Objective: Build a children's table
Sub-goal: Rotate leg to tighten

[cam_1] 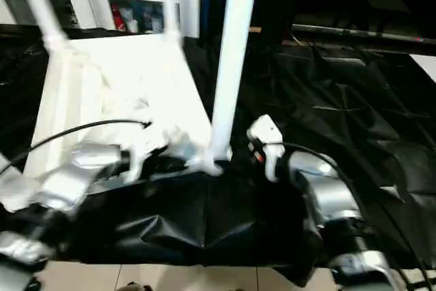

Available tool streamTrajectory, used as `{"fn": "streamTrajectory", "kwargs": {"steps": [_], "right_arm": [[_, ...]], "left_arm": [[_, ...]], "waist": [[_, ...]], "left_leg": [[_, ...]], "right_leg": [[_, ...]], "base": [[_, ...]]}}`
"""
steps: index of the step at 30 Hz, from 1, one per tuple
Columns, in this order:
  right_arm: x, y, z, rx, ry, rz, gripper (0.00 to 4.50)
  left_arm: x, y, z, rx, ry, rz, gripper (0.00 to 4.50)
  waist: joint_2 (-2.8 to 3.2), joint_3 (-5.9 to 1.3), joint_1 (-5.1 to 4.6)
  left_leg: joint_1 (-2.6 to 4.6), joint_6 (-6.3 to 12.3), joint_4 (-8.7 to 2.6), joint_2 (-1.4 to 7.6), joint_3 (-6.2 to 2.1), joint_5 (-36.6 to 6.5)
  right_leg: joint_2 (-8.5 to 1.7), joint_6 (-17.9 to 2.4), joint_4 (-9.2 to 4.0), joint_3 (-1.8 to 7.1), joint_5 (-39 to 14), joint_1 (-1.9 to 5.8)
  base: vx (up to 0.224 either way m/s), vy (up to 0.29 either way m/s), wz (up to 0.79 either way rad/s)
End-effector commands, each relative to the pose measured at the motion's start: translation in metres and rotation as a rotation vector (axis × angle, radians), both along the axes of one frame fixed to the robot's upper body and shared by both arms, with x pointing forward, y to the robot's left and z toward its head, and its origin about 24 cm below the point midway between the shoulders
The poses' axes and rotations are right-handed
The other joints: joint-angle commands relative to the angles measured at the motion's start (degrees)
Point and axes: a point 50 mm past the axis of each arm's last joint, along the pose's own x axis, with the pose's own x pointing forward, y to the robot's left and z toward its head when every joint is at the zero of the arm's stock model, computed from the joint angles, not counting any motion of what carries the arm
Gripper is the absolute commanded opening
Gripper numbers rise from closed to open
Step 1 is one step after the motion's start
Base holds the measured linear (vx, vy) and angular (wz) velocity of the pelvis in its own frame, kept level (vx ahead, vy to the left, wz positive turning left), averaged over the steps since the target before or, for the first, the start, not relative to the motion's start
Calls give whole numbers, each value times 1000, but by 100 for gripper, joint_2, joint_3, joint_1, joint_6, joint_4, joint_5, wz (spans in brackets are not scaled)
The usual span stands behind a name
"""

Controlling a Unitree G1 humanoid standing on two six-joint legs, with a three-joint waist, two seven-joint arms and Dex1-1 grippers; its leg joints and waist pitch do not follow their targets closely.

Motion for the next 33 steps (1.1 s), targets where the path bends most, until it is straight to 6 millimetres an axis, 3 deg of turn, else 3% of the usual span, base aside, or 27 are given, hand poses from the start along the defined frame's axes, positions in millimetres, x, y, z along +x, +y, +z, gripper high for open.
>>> {"fn": "streamTrajectory", "kwargs": {"steps": [1,8,9,11,14,23,25,28,29,30,31,32,33], "right_arm": [[-1,2,3,-1,2,30,387],[5,17,-2,-2,-20,17,387],[6,21,-3,4,-19,17,362],[8,26,-5,3,-14,26,362],[8,28,-5,1,-11,34,320],[8,30,-8,19,-1,22,262],[10,30,-12,27,4,-44,259],[13,31,-16,45,14,-137,256],[15,39,-23,100,42,-295,256],[15,39,-23,100,42,-295,256],[15,43,-26,122,57,-353,256],[15,48,-28,138,68,-400,256],[15,50,-29,145,72,-421,256]], "left_arm": [[-10,-11,-4,-37,44,-96,0],[-10,-8,-5,-22,39,-94,0],[-10,-8,-5,-21,39,-92,0],[-10,-8,-6,-19,38,-89,0],[-10,-7,-5,-18,38,-85,0],[-8,-5,-6,-12,34,-70,0],[-5,-6,-7,-10,26,-24,0],[2,-8,-7,-11,4,44,0],[13,-18,-7,-16,-48,144,0],[13,-18,-7,-16,-48,144,0],[17,-23,-7,-19,-67,179,0],[20,-29,-7,-29,-70,196,0],[21,-33,-6,-36,-68,200,0]], "waist": [[-31,-342,6],[-33,-335,24],[-31,-339,29],[-32,-340,17],[-43,-342,27],[-37,-344,16],[-34,-344,14],[-34,-320,-1],[-10,-313,-2],[-12,-288,-18],[-31,-308,-12],[-1,-311,3],[-21,-302,-12]], "left_leg": [[66,336,-304,244,-93,-1111],[77,219,-311,245,-99,-1222],[78,208,-311,246,-98,-1202],[70,197,-311,241,-100,-1174],[70,235,-305,241,-94,-1092],[71,222,-298,237,-97,-1127],[67,216,-296,236,-97,-1123],[77,103,-321,233,-111,-1342],[77,56,-331,234,-123,-1434],[116,-12,-339,226,-116,-1611],[98,-58,-345,219,-134,-1610],[110,-76,-345,229,-141,-1630],[112,-78,-347,221,-134,-1666]], "right_leg": [[-384,-1161,-416,282,-1110,261],[-404,-1145,-418,284,-1279,255],[-401,-1138,-417,284,-1252,255],[-401,-1165,-405,282,-1196,258],[-392,-1179,-384,283,-1019,272],[-391,-1157,-385,284,-1098,270],[-393,-1164,-382,287,-1083,270],[-402,-1069,-432,284,-1509,258],[-415,-1006,-450,285,-1709,255],[-402,-915,-505,293,-2017,196],[-417,-838,-503,286,-2150,233],[-430,-820,-510,290,-2163,226],[-415,-781,-525,294,-2194,207]], "base": [[0,0,0],[0,0,0],[0,0,0],[0,0,0],[0,0,0],[0,0,0],[0,0,0],[0,0,0],[0,0,0],[0,0,0],[0,0,0],[0,0,0],[0,0,0]]}}
